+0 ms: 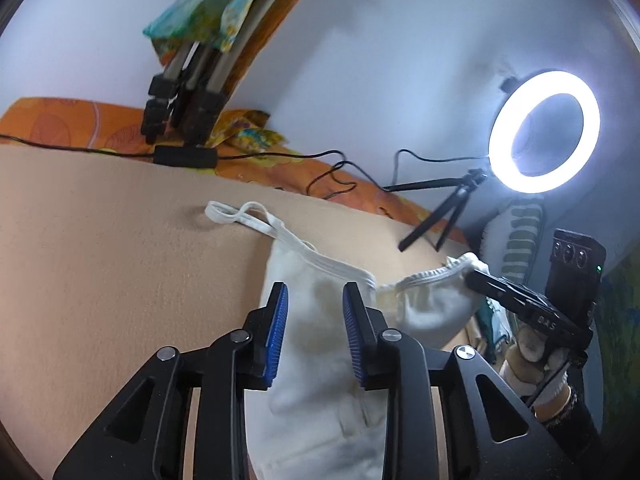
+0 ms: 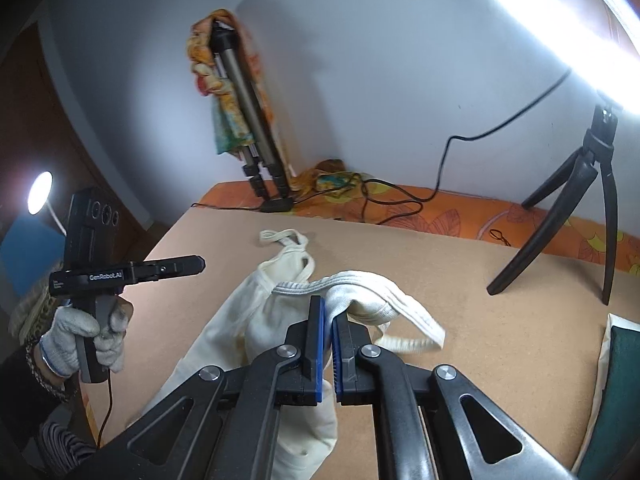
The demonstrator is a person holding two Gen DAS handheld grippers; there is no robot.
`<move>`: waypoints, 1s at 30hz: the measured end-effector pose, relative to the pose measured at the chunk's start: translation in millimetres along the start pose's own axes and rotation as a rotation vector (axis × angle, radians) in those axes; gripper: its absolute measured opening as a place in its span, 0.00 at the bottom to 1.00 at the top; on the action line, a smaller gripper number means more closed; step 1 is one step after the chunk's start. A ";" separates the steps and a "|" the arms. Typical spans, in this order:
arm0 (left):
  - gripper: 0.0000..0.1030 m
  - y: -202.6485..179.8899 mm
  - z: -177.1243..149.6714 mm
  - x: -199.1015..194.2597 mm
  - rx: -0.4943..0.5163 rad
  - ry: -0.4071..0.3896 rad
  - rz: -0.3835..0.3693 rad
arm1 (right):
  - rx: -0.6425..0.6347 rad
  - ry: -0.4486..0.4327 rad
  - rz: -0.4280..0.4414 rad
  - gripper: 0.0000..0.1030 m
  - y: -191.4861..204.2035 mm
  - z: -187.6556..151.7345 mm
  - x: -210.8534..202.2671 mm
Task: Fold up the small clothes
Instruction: 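Lift the strap end and fold it over toward the hem with both tools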
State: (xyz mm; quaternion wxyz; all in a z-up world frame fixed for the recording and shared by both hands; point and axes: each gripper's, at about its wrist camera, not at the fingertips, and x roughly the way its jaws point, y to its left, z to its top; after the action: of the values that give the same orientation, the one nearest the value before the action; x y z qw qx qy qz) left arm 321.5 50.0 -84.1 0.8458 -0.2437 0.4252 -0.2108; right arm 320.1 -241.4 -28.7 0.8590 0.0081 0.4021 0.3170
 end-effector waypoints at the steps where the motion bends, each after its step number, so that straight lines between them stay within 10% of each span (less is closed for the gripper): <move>1: 0.32 4.9 2.6 7.6 -0.015 0.013 -0.002 | 0.005 0.005 0.000 0.01 -4.3 1.1 4.2; 13: 0.37 15.5 31.5 94.0 -0.009 0.133 0.020 | 0.016 0.056 0.011 0.01 -32.9 2.4 40.5; 17: 0.02 2.6 27.9 107.6 0.084 0.168 0.047 | 0.013 0.064 0.002 0.01 -35.9 1.4 44.7; 30: 0.02 15.8 42.7 28.9 0.043 -0.121 0.086 | -0.083 0.037 -0.013 0.01 -21.1 20.0 59.4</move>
State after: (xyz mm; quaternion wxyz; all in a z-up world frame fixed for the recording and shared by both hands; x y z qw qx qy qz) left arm 374.8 56.2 -89.1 0.8833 -0.2193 0.3786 -0.1682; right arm 373.6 -220.7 -61.6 0.8531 -0.0358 0.4043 0.3278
